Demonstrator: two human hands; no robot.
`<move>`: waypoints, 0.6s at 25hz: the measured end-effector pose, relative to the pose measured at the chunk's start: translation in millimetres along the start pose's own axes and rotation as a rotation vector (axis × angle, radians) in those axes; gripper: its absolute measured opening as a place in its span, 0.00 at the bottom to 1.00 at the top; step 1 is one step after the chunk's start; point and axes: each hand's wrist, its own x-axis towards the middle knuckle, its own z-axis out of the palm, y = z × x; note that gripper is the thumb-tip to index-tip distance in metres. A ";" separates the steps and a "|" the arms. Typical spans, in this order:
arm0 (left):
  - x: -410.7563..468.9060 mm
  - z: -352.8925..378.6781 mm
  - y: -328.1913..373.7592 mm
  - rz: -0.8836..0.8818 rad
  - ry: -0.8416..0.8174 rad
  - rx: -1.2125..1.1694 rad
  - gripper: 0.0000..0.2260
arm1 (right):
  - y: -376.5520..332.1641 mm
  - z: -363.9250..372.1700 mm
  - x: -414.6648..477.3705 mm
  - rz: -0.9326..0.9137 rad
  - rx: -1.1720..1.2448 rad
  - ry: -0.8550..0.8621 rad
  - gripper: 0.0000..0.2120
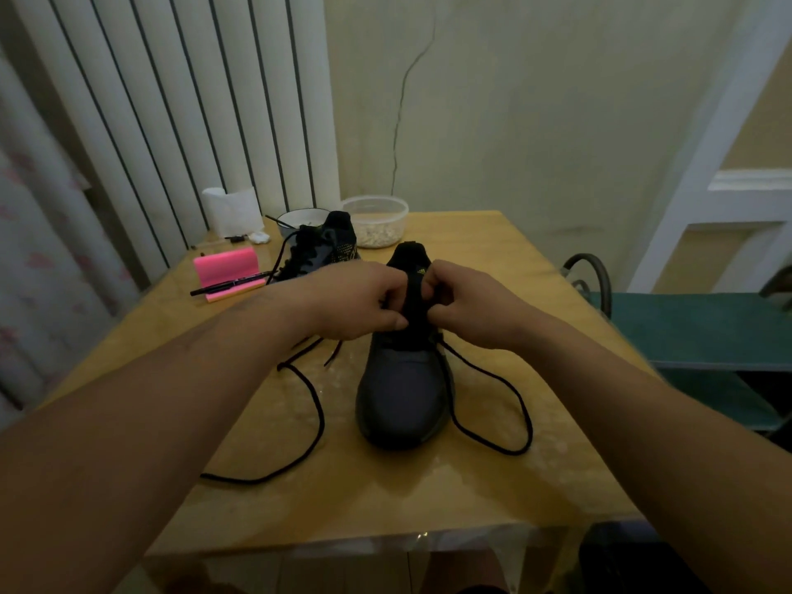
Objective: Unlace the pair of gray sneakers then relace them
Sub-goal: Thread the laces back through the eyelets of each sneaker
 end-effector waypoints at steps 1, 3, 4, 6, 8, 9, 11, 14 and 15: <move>-1.2 -1.4 -6.2 -0.037 0.090 -0.032 0.07 | 1.3 -1.7 1.1 0.000 -0.008 -0.008 0.09; -1.4 4.0 -15.2 -0.137 0.300 -0.373 0.08 | 1.8 -4.2 3.8 0.001 -0.024 -0.022 0.10; -0.9 11.6 -14.8 -0.184 0.374 -0.649 0.09 | 1.2 -4.4 4.9 0.003 -0.020 -0.028 0.10; 1.3 25.2 -4.4 -0.234 0.443 -1.262 0.07 | 0.1 -3.7 6.0 0.007 0.004 -0.039 0.11; 1.3 28.2 1.8 -0.239 0.466 -1.791 0.09 | -0.2 -3.3 5.2 -0.003 0.024 -0.056 0.11; -0.7 26.7 -1.9 -0.273 0.491 -1.851 0.10 | -0.2 -3.5 4.7 -0.007 0.031 -0.064 0.12; -6.8 21.3 -17.5 -0.323 0.538 -1.353 0.09 | 1.0 -4.5 4.8 -0.006 0.044 -0.076 0.12; -16.6 20.3 -19.6 -0.186 0.282 -0.317 0.11 | 3.1 -4.5 5.9 -0.015 0.054 -0.098 0.13; -15.7 20.2 -15.2 -0.161 0.193 -0.114 0.14 | 3.2 -4.5 6.6 -0.023 0.063 -0.105 0.12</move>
